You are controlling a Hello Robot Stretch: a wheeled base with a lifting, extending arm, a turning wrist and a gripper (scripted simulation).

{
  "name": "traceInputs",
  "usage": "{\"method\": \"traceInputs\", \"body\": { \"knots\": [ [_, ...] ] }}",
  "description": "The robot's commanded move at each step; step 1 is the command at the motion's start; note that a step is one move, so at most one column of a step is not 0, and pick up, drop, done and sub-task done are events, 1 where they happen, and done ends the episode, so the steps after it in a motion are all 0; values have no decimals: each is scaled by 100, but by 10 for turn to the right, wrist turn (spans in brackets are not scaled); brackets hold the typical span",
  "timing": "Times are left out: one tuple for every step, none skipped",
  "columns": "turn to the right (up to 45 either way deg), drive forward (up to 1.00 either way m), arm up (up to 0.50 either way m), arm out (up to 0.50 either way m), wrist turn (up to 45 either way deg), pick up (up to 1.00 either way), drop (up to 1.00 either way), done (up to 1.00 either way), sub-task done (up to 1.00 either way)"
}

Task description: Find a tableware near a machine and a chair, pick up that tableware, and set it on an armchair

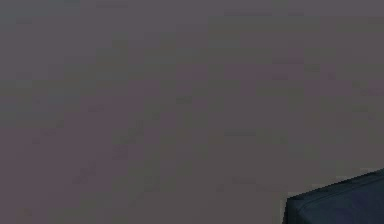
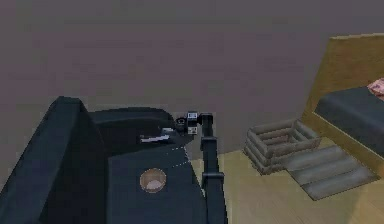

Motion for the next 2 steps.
{"method": "traceInputs", "body": {
  "knots": [
    [0, 0, 0, -8, 0, 0, 0, 0, 0],
    [0, 0, 0, 0, 0, 0, 0, 100, 0]
  ]
}}
